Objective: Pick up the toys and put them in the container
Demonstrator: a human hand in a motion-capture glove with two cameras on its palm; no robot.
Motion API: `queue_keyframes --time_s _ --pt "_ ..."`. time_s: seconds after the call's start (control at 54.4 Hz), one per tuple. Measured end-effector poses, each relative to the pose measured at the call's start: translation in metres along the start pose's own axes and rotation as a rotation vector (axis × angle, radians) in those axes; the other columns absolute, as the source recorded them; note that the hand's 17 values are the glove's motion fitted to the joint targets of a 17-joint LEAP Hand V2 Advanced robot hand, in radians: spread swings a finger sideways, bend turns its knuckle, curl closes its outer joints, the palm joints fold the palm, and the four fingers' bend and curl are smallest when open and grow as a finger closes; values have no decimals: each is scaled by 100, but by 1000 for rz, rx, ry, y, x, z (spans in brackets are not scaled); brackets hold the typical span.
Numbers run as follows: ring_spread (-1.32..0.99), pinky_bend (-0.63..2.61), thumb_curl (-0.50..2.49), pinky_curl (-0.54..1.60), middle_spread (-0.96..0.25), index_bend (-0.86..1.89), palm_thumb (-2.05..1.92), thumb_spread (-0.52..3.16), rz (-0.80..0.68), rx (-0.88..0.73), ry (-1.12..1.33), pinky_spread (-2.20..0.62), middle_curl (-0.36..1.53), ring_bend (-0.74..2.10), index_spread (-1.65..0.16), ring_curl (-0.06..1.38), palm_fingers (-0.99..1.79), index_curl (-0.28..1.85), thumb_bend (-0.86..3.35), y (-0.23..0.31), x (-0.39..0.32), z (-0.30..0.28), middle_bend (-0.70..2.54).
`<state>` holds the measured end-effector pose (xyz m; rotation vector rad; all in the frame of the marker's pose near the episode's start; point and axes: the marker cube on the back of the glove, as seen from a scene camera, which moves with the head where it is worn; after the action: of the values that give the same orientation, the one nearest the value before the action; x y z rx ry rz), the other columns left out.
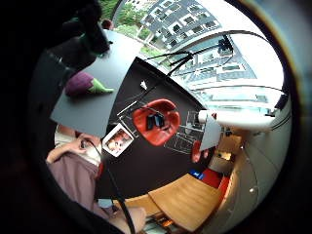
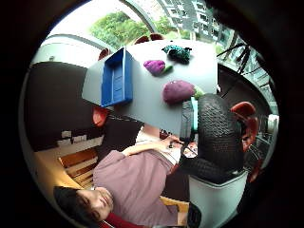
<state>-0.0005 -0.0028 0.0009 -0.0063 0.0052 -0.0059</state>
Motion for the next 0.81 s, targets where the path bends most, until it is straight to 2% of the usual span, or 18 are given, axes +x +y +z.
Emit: queue_keyframes --time_s 0.074,0.165,0.294,0.57,0.717,0.809 --pt "-6 75 2 21 -1 2 10 71 -1 -16 4 -5 3 48 -13 12 17 2 10 -8 0 3 13" --pt "-4 86 4 28 0 9 2 101 6 -43 4 -3 6 41 -17 14 -15 6 6 -27 1 13 13" --pt "-2 86 8 29 1 9 -2 123 -4 -61 -6 -1 10 34 -19 13 -25 9 2 -52 -2 26 13" --pt "0 88 14 32 2 7 -5 137 -50 -113 -50 0 13 35 -20 18 -25 12 -3 -101 -16 79 11" --pt "0 91 16 33 2 7 -7 130 -74 -176 -80 0 15 35 -20 20 -25 13 -5 -122 -38 147 12" --pt "0 92 17 34 2 5 -8 123 -150 -274 -152 1 15 35 -20 22 -28 12 -6 -125 -62 199 11"
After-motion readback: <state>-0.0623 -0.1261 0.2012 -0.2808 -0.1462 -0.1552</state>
